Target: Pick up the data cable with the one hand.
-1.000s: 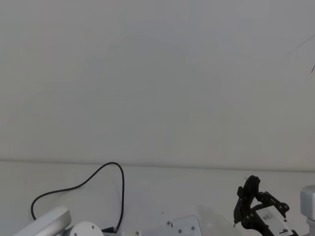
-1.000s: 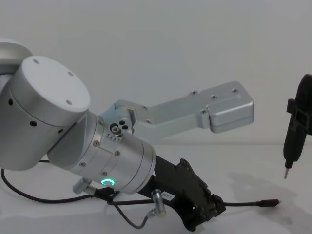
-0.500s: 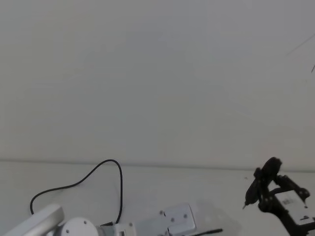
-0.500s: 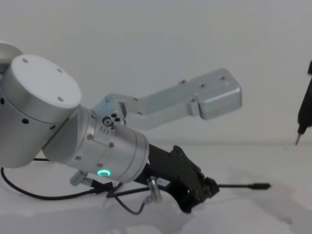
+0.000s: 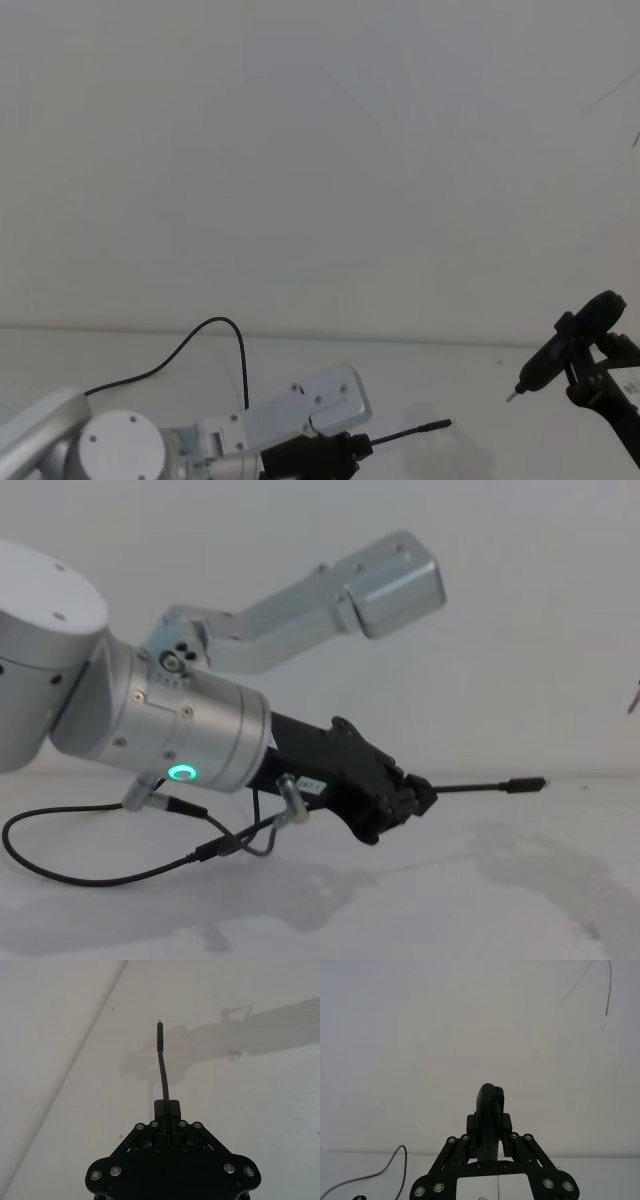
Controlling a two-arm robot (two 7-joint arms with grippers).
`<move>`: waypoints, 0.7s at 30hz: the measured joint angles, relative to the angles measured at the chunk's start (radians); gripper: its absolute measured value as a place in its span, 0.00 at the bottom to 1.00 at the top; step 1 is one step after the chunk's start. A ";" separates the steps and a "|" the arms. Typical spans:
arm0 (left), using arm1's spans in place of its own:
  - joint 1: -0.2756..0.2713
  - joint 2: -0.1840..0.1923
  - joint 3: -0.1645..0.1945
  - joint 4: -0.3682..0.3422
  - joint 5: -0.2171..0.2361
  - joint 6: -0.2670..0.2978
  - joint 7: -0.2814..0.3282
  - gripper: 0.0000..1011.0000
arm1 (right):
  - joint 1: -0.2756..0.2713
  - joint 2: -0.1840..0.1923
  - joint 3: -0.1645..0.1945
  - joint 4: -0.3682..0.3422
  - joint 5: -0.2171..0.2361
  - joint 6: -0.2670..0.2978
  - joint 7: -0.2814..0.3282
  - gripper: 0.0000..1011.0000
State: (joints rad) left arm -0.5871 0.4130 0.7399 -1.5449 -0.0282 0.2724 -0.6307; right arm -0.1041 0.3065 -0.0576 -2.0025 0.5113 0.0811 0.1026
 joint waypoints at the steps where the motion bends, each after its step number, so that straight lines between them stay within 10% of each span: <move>1: 0.000 0.002 -0.003 -0.002 -0.005 -0.003 -0.004 0.04 | 0.000 0.000 0.000 0.000 0.000 0.000 0.000 0.27; 21: 0.008 0.040 -0.049 -0.046 -0.079 -0.035 -0.059 0.04 | 0.012 -0.021 0.009 -0.015 0.101 0.039 0.006 0.27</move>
State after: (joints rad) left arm -0.5795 0.4531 0.6907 -1.5905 -0.1073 0.2378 -0.6899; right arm -0.0916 0.2858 -0.0489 -2.0172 0.6126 0.1199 0.1082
